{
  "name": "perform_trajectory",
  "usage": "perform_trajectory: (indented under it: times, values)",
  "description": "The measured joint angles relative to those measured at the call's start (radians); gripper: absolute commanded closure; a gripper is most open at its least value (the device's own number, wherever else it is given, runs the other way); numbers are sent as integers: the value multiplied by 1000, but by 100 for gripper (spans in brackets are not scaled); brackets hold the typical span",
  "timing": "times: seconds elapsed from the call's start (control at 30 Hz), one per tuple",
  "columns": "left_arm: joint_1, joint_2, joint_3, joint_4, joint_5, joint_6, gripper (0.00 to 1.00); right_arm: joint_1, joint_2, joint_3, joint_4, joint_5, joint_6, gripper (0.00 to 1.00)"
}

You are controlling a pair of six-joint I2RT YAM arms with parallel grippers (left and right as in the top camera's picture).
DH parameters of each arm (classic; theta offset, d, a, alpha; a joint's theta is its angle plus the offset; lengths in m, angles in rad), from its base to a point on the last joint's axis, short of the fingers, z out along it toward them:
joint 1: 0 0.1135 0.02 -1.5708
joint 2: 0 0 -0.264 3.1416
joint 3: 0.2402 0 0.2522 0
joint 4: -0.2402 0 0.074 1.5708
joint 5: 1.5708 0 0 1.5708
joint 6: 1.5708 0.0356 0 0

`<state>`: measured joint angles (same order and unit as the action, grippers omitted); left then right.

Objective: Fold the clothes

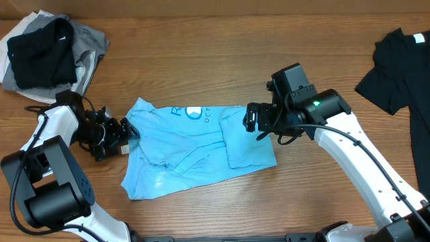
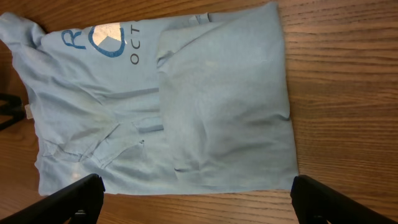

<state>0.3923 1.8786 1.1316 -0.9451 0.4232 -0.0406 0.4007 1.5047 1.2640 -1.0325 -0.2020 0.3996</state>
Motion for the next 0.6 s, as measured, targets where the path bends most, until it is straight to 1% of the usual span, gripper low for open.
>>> perform_trajectory:
  times: [0.17,0.27,0.43,0.6]
  values:
    - [-6,24,6,-9,29,-1,21,0,0,0,1,0,-1,0]
    - [-23,48,18,-19,51,1,23,0,0,0,0,0,-1,0]
    - [-80,92,37,-36,106,2,28,0,0,0,0,0,-1,0]
    - [-154,130,45,-38,190,7,33,0,0,0,0,0,0,0]
